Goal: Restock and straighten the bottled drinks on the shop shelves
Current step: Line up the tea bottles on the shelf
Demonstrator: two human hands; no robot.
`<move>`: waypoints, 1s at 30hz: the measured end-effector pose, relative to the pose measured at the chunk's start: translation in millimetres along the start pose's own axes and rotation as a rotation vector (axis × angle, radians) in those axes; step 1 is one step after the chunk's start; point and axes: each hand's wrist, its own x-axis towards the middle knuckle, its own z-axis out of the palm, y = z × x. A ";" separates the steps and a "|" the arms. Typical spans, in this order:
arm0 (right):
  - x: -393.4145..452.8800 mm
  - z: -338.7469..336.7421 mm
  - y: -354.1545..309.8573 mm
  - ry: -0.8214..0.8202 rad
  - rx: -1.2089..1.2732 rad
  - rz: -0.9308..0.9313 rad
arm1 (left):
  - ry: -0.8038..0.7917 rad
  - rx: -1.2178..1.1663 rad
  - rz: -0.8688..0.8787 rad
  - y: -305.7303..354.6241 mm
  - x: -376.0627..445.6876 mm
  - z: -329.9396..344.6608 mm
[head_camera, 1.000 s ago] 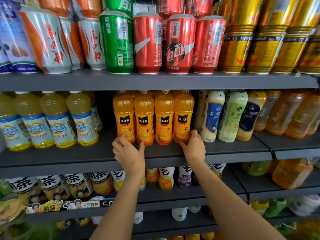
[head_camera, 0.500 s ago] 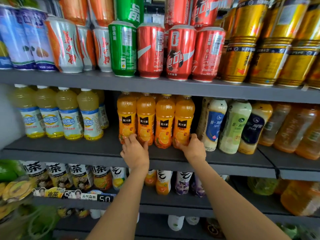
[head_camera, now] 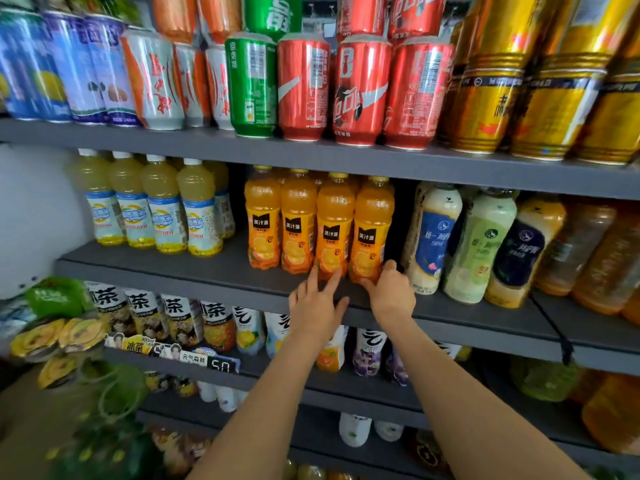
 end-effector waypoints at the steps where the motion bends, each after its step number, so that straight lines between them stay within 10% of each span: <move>1: 0.5 1.0 0.1 0.009 -0.027 -0.006 | 0.003 0.003 -0.002 -0.9 0.9 0.1; 14: -13.8 -37.0 29.0 -0.062 0.179 -0.192 | 0.416 -0.221 0.088 12.5 -25.5 2.6; 30: 17.9 -221.9 221.2 0.161 0.089 0.077 | 0.287 -0.335 0.415 234.0 -26.8 25.7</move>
